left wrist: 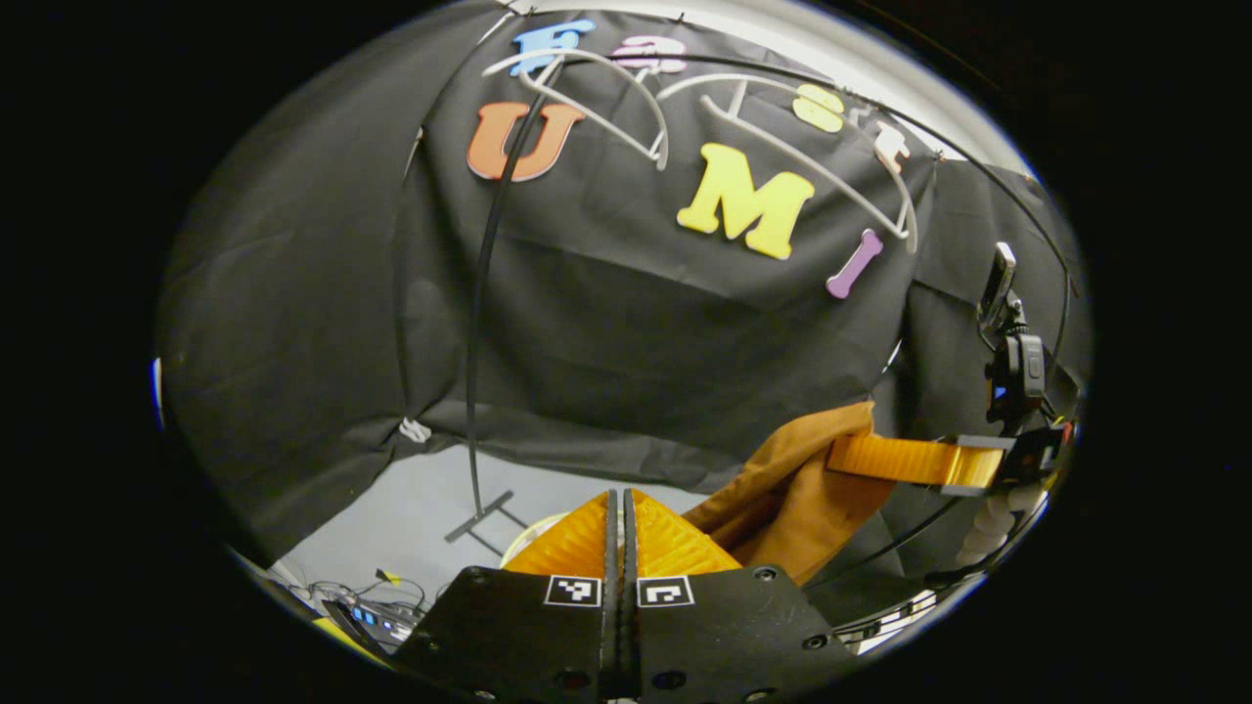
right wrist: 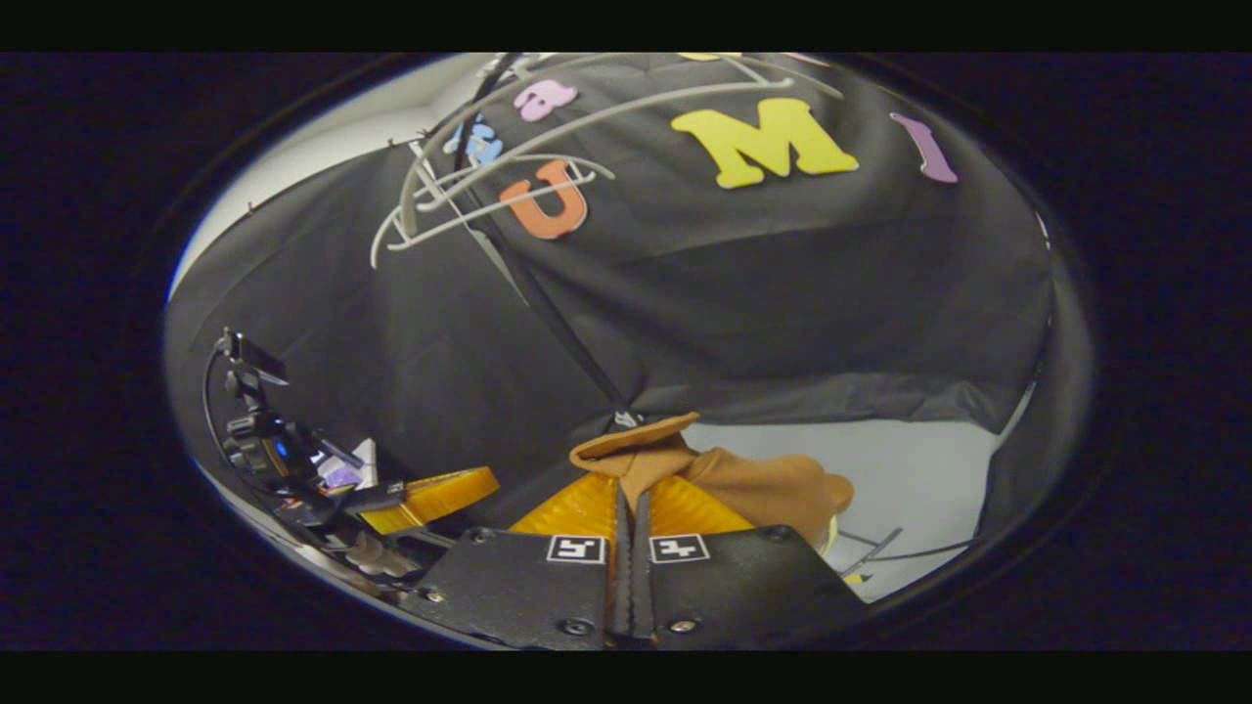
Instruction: Grasp the clothes on the hanger with both hands and then place them into the laundry hamper below.
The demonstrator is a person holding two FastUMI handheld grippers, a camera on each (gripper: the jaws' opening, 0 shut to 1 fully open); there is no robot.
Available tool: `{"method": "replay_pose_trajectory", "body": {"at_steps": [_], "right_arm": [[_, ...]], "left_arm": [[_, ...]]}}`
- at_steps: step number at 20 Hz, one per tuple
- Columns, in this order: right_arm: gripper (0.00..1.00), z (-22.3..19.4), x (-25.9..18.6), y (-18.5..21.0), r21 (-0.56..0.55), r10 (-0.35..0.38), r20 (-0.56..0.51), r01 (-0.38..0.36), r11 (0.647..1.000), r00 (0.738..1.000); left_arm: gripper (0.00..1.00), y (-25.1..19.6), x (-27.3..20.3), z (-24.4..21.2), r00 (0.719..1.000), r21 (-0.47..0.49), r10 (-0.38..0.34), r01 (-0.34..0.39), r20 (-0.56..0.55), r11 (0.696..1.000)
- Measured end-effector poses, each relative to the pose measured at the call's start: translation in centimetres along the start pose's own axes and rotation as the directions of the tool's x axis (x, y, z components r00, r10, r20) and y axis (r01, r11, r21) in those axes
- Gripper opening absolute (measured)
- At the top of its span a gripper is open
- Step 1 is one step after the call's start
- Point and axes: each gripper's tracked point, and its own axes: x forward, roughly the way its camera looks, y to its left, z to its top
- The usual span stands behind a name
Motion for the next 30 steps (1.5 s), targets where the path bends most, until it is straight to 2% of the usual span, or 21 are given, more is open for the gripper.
{"method": "replay_pose_trajectory", "body": {"at_steps": [5, 7, 8, 9, 10, 15, 18, 19, 20, 22, 23, 26, 27, 28, 30], "right_arm": [[0.04, -5.2, 4.0, -3.0, -0.037, -0.094, -0.163, 0.09, 0.995, 0.982], [0.03, -6.9, 5.2, -4.4, -0.049, -0.142, -0.23, 0.135, 0.99, 0.963], [0.03, -7.7, 5.1, -4.6, -0.057, -0.163, -0.26, 0.153, 0.987, 0.952], [0.03, -8.5, 5.0, -4.7, -0.067, -0.18, -0.29, 0.168, 0.983, 0.94], [0.03, -9.0, 4.8, -4.9, -0.071, -0.194, -0.312, 0.18, 0.981, 0.93], [0.03, -10.5, 5.2, -7.0, -0.111, -0.254, -0.346, 0.229, 0.967, 0.903], [0.04, -9.5, 5.2, -7.2, -0.107, -0.263, -0.32, 0.241, 0.965, 0.91], [0.13, -8.9, 5.0, -7.0, -0.106, -0.265, -0.298, 0.244, 0.964, 0.917], [0.28, -7.9, 5.3, -7.2, -0.125, -0.279, -0.276, 0.253, 0.959, 0.92], [0.58, -6.5, 4.8, -8.1, -0.195, -0.317, -0.223, 0.277, 0.941, 0.922], [0.67, -5.9, 4.7, -8.1, -0.229, -0.334, -0.197, 0.287, 0.93, 0.922], [0.71, -5.3, 4.6, -7.5, -0.29, -0.346, -0.158, 0.292, 0.911, 0.925], [0.74, -5.2, 4.6, -7.4, -0.299, -0.346, -0.147, 0.292, 0.909, 0.927], [0.75, -4.9, 4.5, -7.5, -0.309, -0.351, -0.137, 0.296, 0.904, 0.927], [0.72, -4.4, 4.3, -7.3, -0.319, -0.355, -0.107, 0.306, 0.897, 0.929]], "left_arm": [[0.0, 0.4, 3.2, -6.8, 0.988, -0.028, 0.01, -0.015, -0.156, 0.999], [0.0, 0.6, 3.9, -9.0, 0.977, -0.043, 0.024, -0.034, -0.212, 0.999], [0.05, 0.9, 4.5, -9.7, 0.972, -0.043, 0.033, -0.045, -0.234, 0.998], [0.0, 1.1, 4.8, -10.3, 0.966, -0.044, 0.043, -0.056, -0.254, 0.997], [0.0, 0.8, 5.0, -11.0, 0.959, -0.043, 0.048, -0.062, -0.278, 0.997], [0.0, 1.2, 5.0, -11.1, 0.946, 0.007, 0.104, -0.107, -0.306, 0.994], [0.0, 1.8, 5.0, -11.1, 0.942, 0.012, 0.129, -0.132, -0.31, 0.991], [0.02, 1.7, 5.1, -11.1, 0.943, -0.004, 0.116, -0.123, -0.313, 0.992], [0.27, 1.5, 5.0, -11.1, 0.943, -0.018, 0.106, -0.117, -0.316, 0.993], [0.75, 2.2, 5.0, -10.9, 0.94, -0.003, 0.135, -0.143, -0.313, 0.99], [1.0, 2.6, 4.8, -10.8, 0.939, 0.013, 0.152, -0.156, -0.31, 0.988], [0.96, 2.6, 4.2, -10.7, 0.942, 0.042, 0.161, -0.155, -0.293, 0.987], [0.89, 2.4, 4.1, -10.3, 0.945, 0.047, 0.161, -0.154, -0.284, 0.987], [0.96, 2.0, 3.9, -9.8, 0.949, 0.055, 0.161, -0.152, -0.272, 0.987], [0.96, 1.5, 3.2, -8.5, 0.956, 0.07, 0.164, -0.151, -0.242, 0.986]]}}
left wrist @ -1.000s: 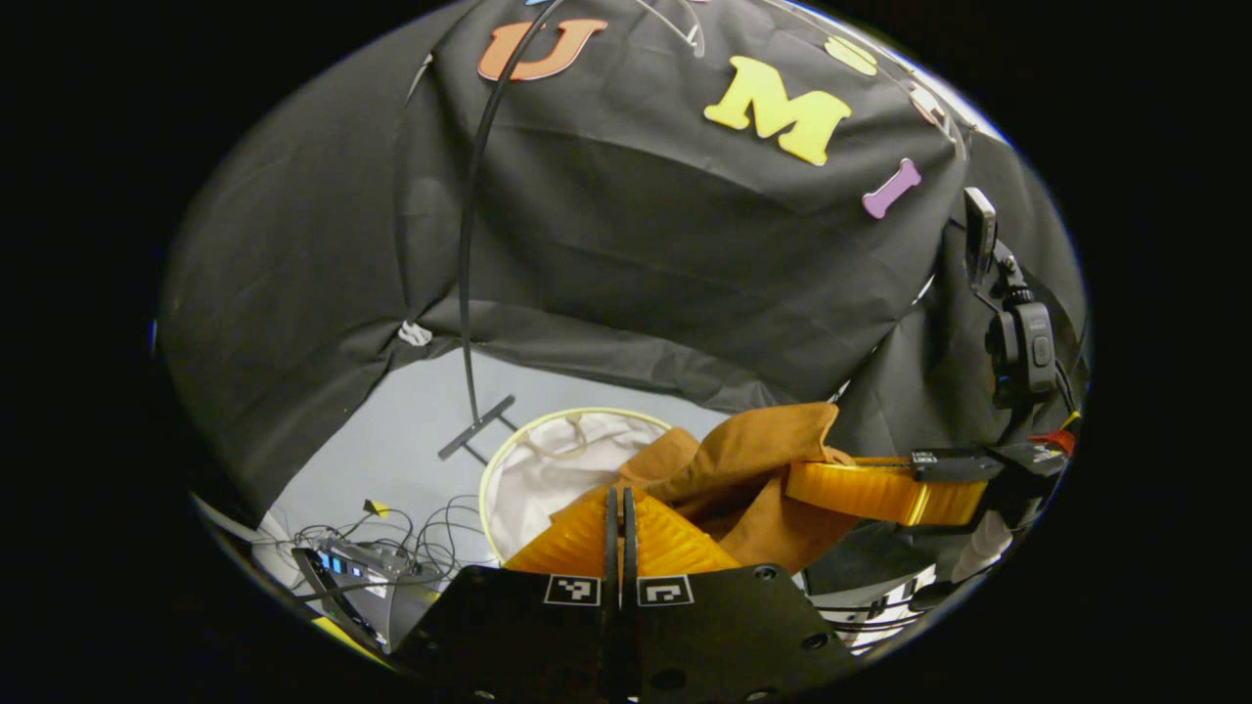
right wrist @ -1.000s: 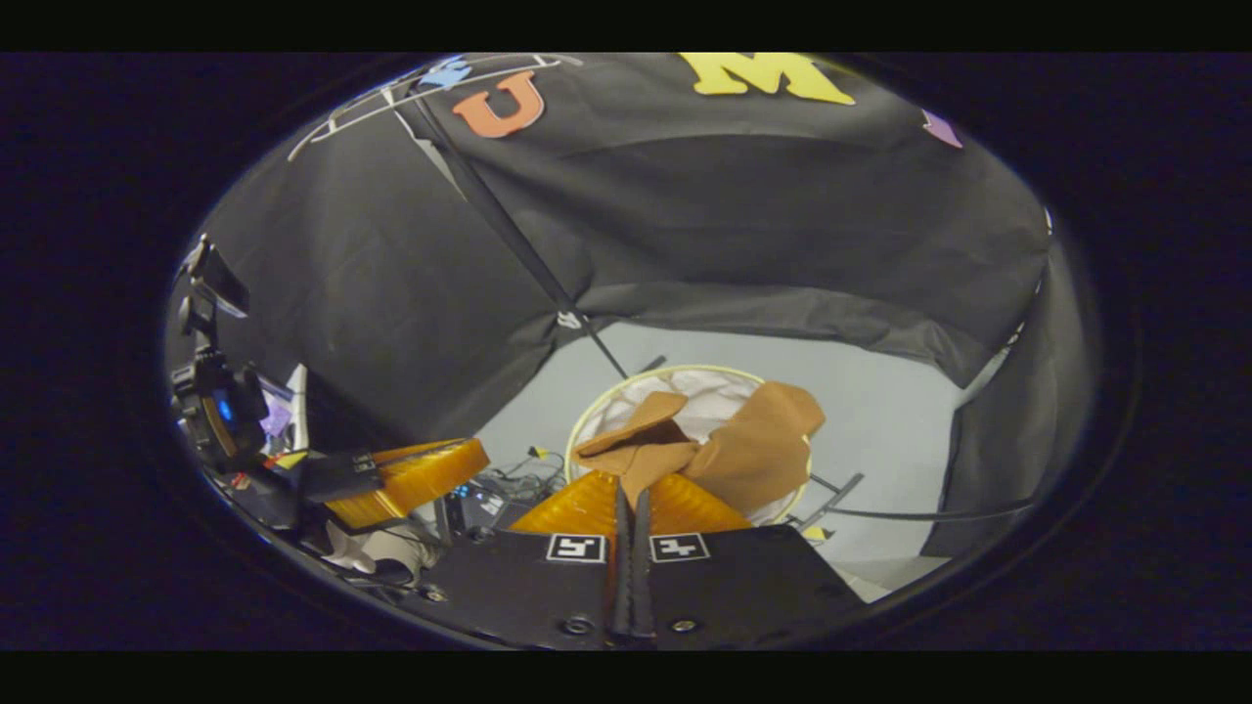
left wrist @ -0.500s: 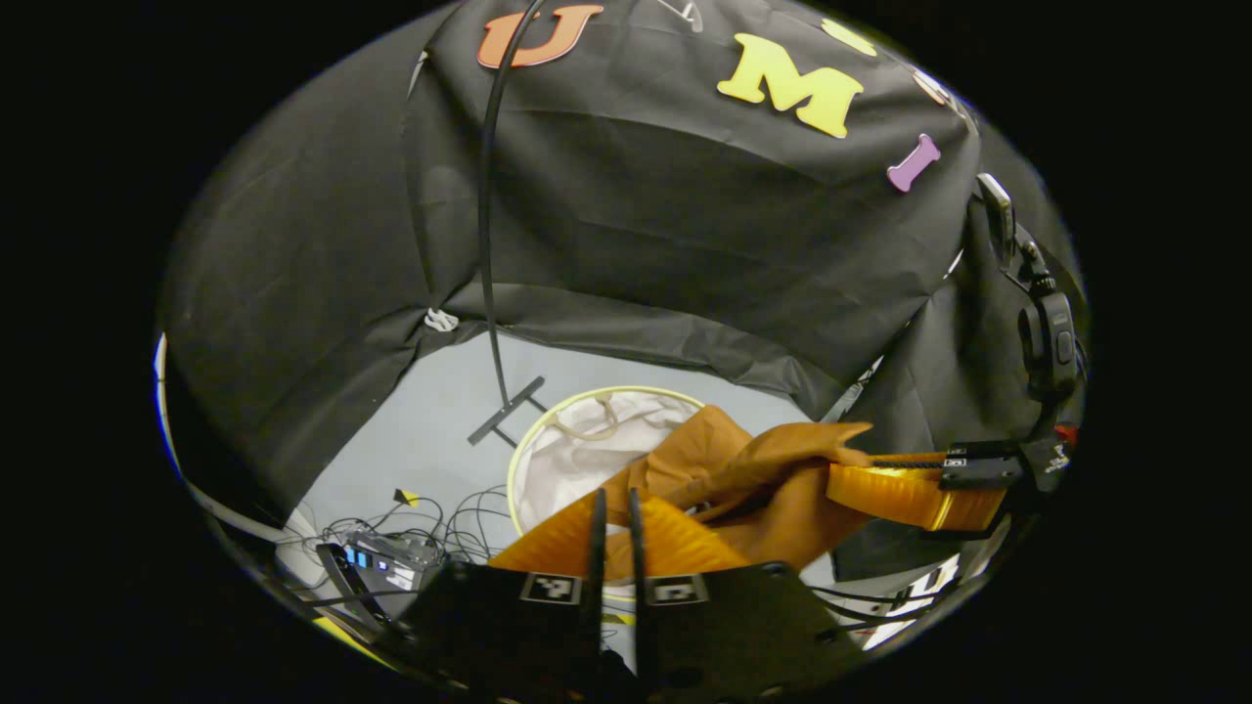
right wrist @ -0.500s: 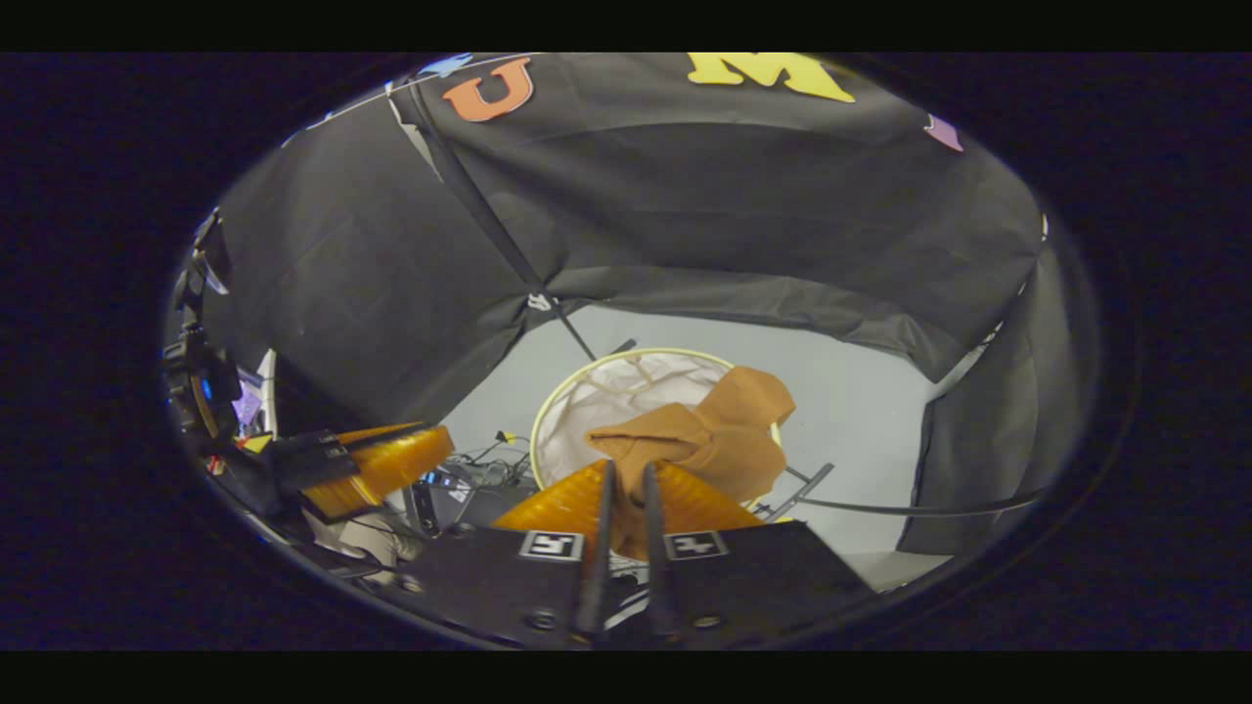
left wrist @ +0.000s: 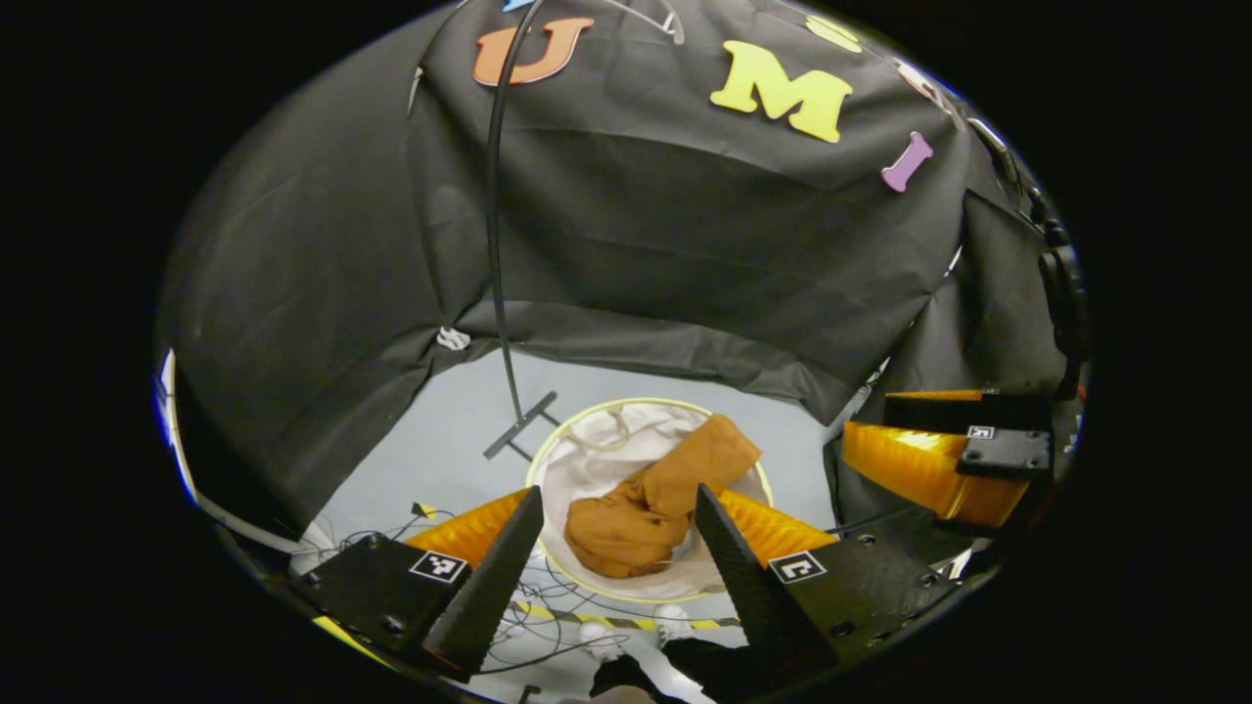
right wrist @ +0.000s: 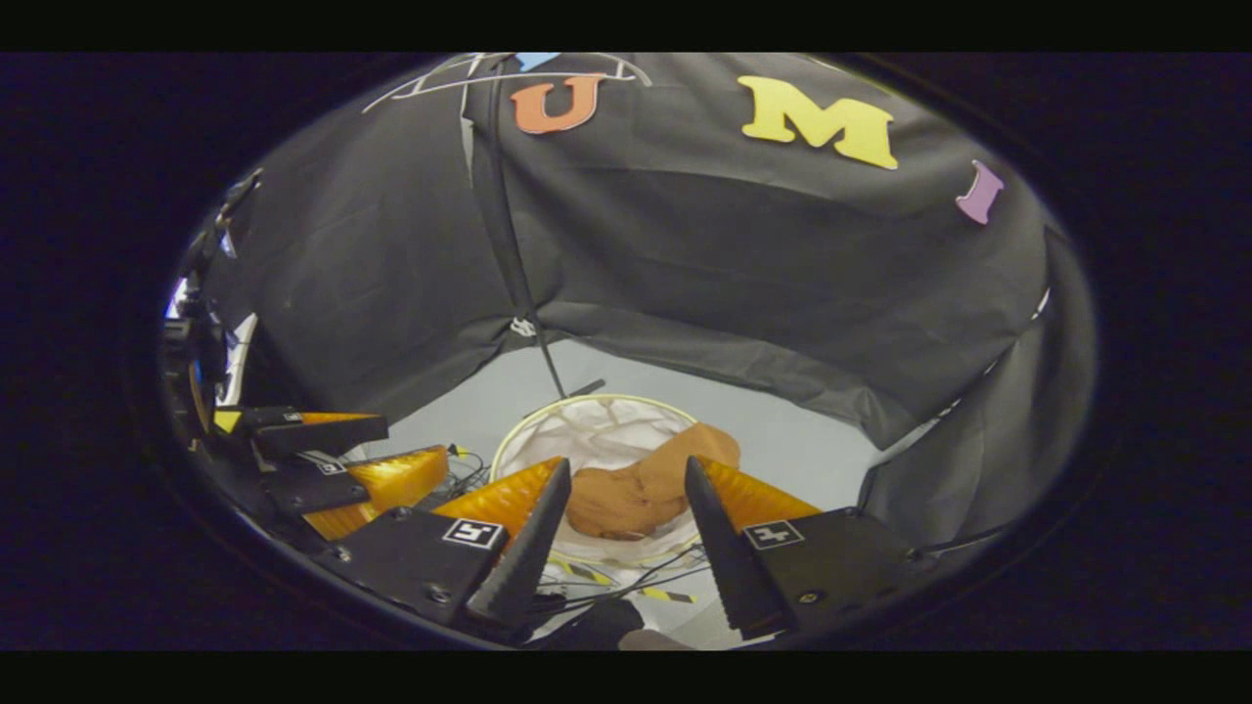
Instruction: Grasp the clothes on the hanger with both hands and then place them into the laundry hamper below.
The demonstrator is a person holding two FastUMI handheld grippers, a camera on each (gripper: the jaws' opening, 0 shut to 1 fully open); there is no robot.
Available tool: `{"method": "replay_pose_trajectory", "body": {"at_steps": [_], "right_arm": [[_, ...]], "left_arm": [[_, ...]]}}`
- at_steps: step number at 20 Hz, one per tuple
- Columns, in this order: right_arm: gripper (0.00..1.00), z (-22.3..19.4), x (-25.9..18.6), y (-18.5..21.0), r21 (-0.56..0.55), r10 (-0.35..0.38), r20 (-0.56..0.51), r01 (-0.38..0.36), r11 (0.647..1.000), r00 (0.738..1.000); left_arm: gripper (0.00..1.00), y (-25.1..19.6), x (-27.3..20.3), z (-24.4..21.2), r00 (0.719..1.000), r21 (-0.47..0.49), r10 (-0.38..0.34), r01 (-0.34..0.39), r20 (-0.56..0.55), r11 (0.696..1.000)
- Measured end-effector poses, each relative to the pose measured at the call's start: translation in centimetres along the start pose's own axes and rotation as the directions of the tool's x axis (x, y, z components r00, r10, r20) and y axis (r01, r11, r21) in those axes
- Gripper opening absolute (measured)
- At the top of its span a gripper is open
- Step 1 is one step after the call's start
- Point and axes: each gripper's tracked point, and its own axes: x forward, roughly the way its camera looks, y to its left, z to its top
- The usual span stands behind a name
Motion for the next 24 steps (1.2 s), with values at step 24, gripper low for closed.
{"method": "replay_pose_trajectory", "body": {"at_steps": [24], "right_arm": [[1.0, 10.8, -38.6, -10.0, 0.141, -0.127, 0.698, 0.038, 0.989, 0.705]], "left_arm": [[0.93, -6.9, -31.1, 16.3, 0.741, 0.116, 0.04, -0.158, 0.67, 0.981]]}}
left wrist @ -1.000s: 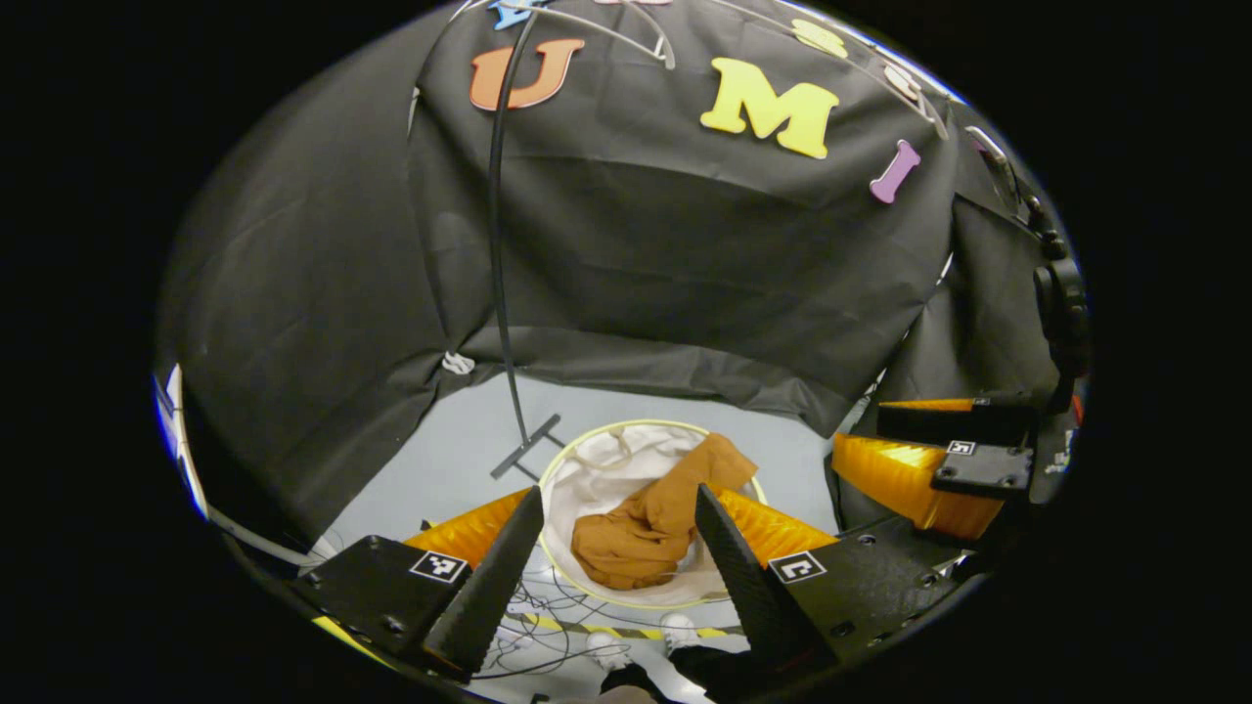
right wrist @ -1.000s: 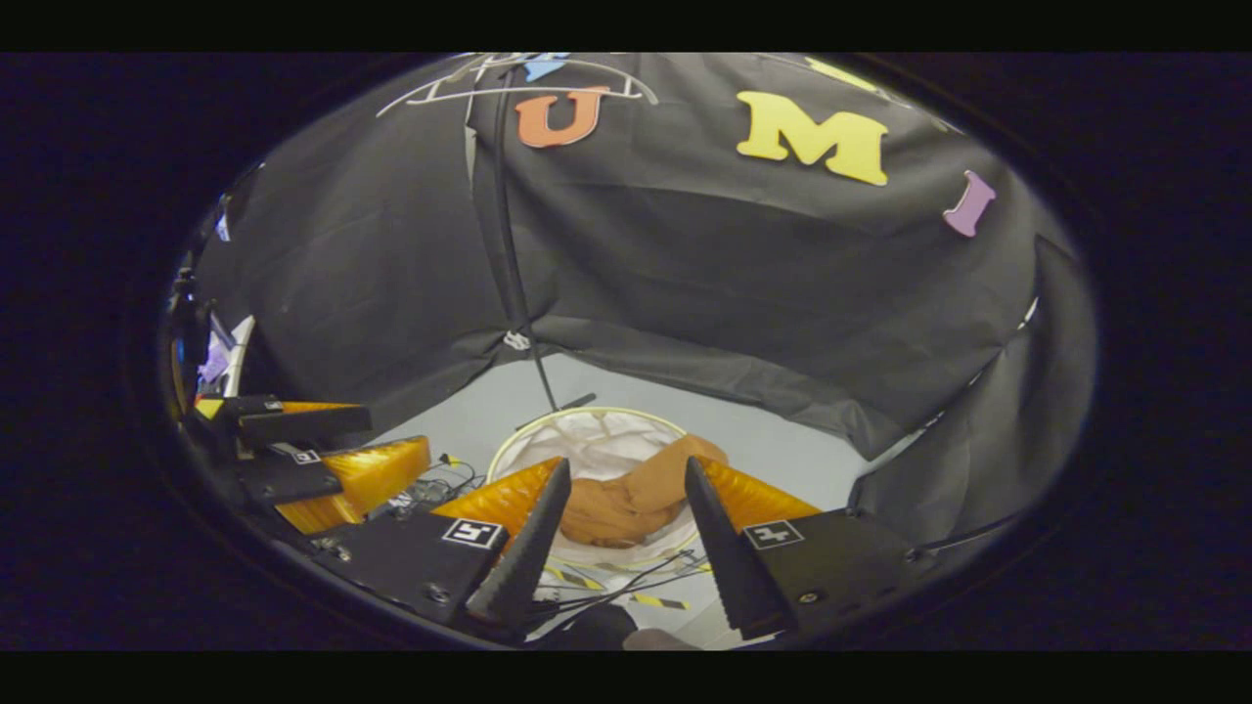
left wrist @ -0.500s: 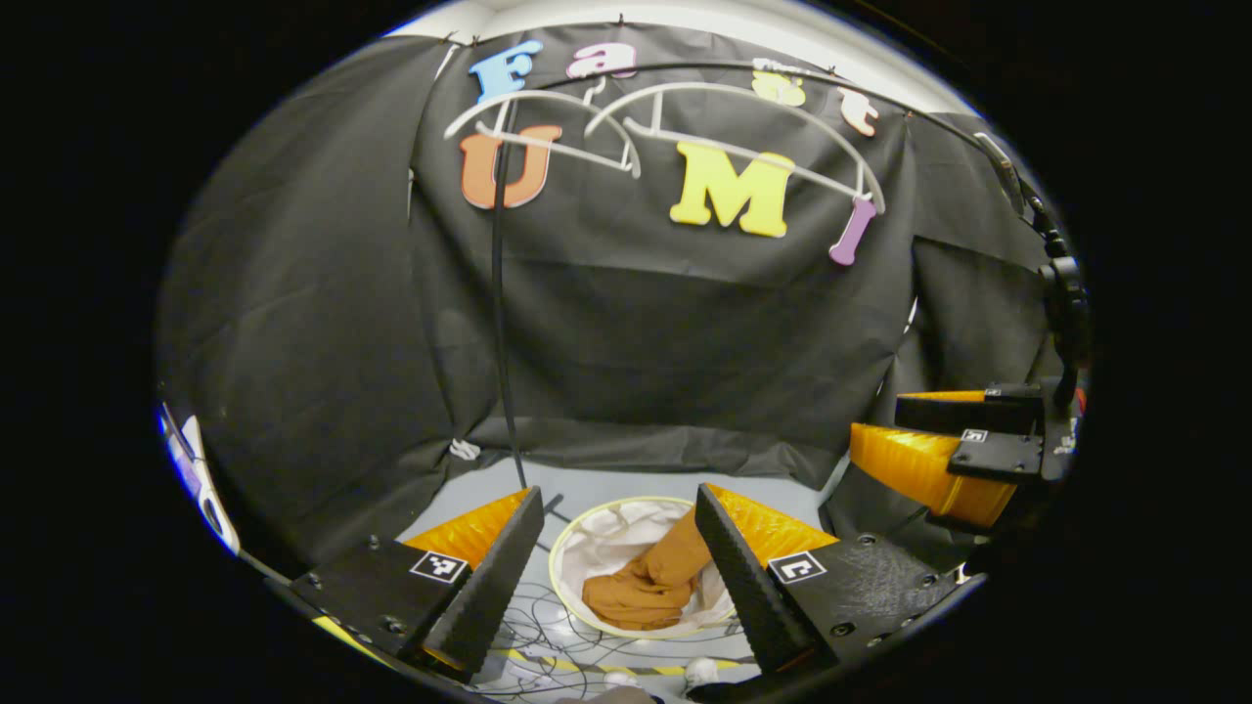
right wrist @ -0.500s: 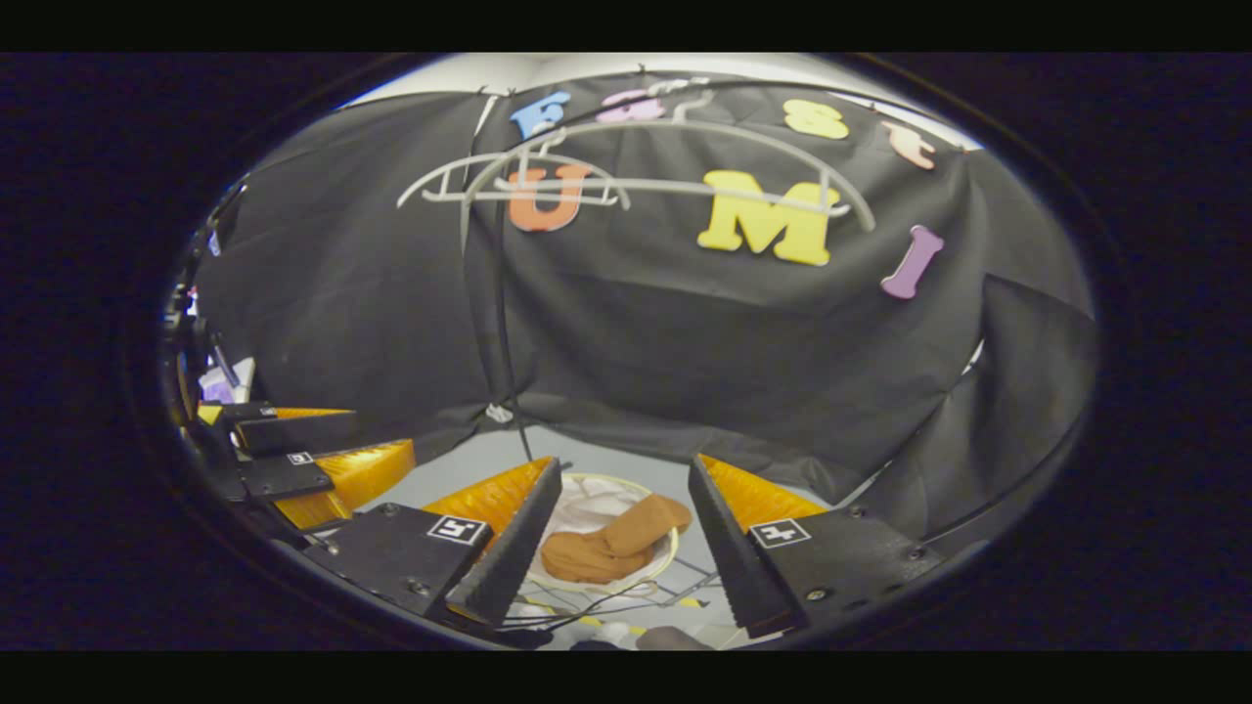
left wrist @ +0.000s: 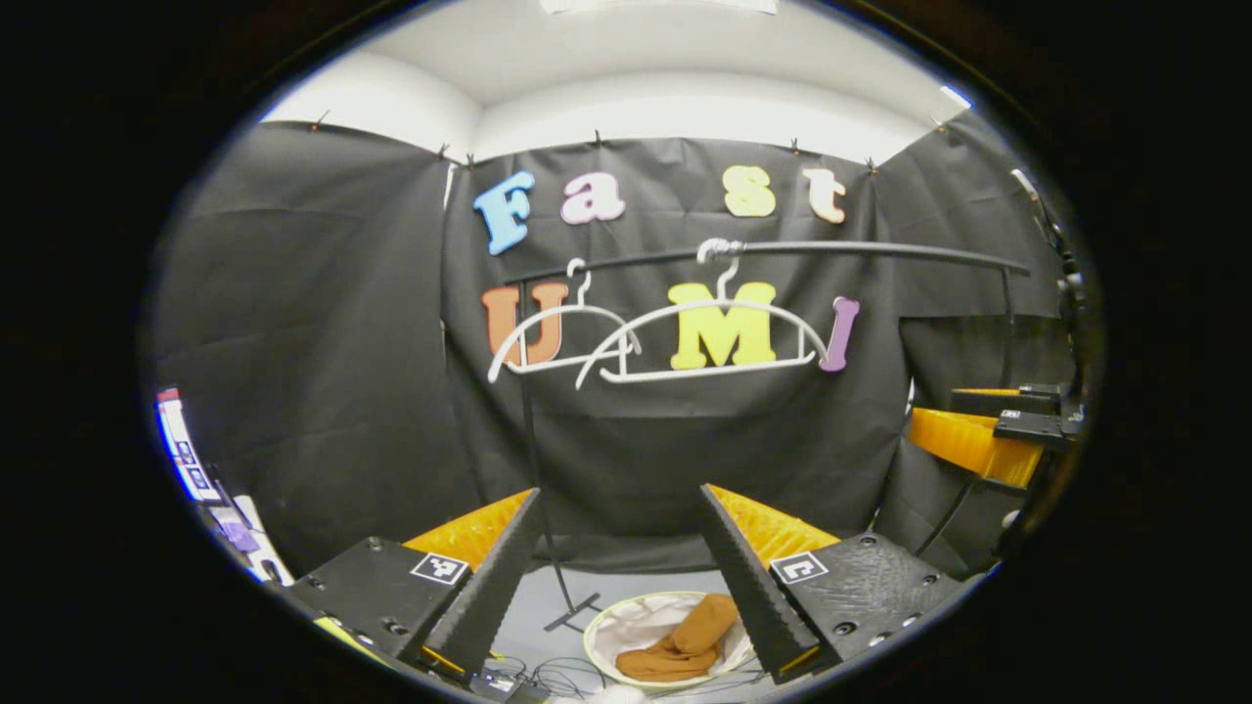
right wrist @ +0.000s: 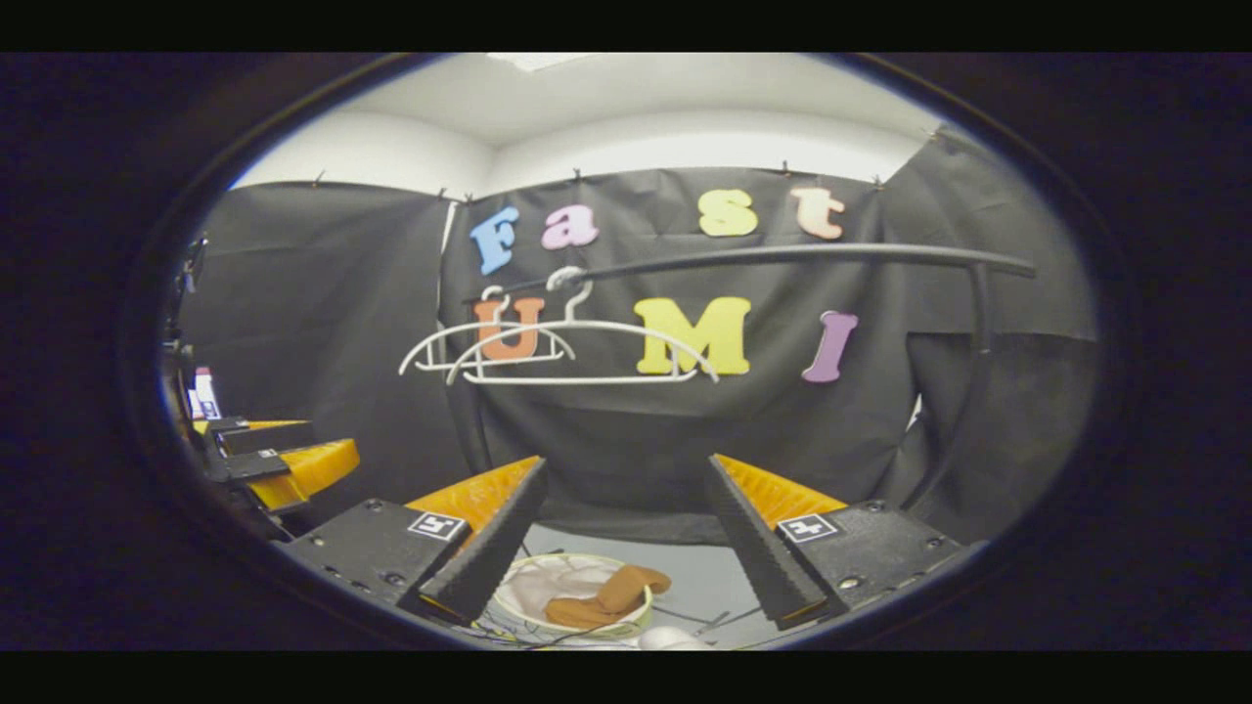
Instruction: Grasp the clothes on the hanger with both hands and then place them into the laundry hamper below.
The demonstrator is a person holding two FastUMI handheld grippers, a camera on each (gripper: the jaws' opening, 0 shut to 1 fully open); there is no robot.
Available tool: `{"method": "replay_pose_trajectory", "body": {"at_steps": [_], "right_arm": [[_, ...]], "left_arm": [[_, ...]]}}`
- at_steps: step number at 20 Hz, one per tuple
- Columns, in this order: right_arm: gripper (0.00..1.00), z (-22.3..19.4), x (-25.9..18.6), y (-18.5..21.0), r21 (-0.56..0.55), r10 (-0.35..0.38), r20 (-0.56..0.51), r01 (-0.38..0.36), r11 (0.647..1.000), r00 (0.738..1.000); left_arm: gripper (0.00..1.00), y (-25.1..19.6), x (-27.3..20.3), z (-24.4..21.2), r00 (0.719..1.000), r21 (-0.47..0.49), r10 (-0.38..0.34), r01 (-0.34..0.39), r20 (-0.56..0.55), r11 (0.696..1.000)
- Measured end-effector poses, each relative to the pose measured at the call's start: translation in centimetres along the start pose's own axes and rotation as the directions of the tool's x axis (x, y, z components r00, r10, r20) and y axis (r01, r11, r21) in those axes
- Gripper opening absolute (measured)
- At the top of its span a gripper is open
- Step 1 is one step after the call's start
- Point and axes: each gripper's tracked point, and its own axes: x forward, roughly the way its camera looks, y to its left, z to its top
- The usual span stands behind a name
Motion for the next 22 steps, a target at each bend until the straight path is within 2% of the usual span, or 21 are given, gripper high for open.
{"method": "replay_pose_trajectory", "body": {"at_steps": [1, 2, 5, 7, 10, 15, 22], "right_arm": [[0.97, 0.9, -1.9, -1.0, 0.006, 0.006, 0.025, -0.006, 1.0, 1.0], [1.0, 1.5, -3.3, -2.1, 0.013, 0.012, 0.044, -0.013, 1.0, 0.999], [1.0, 1.7, -5.9, -5.0, 0.029, 0.04, 0.08, -0.043, 0.999, 0.996], [1.0, 2.0, -7.3, -7.2, 0.035, 0.031, 0.108, -0.035, 0.999, 0.994], [1.0, 1.2, -9.5, -8.8, 0.045, 0.031, 0.114, -0.036, 0.998, 0.993], [1.0, 0.8, -12.2, -9.2, 0.059, 0.028, 0.128, -0.036, 0.998, 0.991], [0.99, 1.9, -13.7, -7.2, 0.035, 0.027, 0.15, -0.032, 0.999, 0.988]], "left_arm": [[0.94, -0.7, -1.3, 0.7, 1.0, -0.01, 0.014, -0.014, 0.018, 1.0], [0.94, -1.3, -2.8, 1.2, 0.999, -0.018, 0.037, -0.037, 0.032, 0.999], [0.97, -2.6, -6.5, 2.3, 0.991, 0.001, 0.111, -0.111, 0.07, 0.994], [0.99, -3.3, -8.6, 2.4, 0.984, 0.023, 0.158, -0.16, 0.077, 0.987], [0.99, -4.3, -11.5, 2.4, 0.978, 0.025, 0.191, -0.193, 0.079, 0.981], [0.99, -3.9, -15.5, 2.7, 0.963, -0.026, 0.246, -0.244, 0.114, 0.969], [1.0, -3.2, -16.9, 3.4, 0.965, -0.033, 0.229, -0.227, 0.129, 0.973]]}}
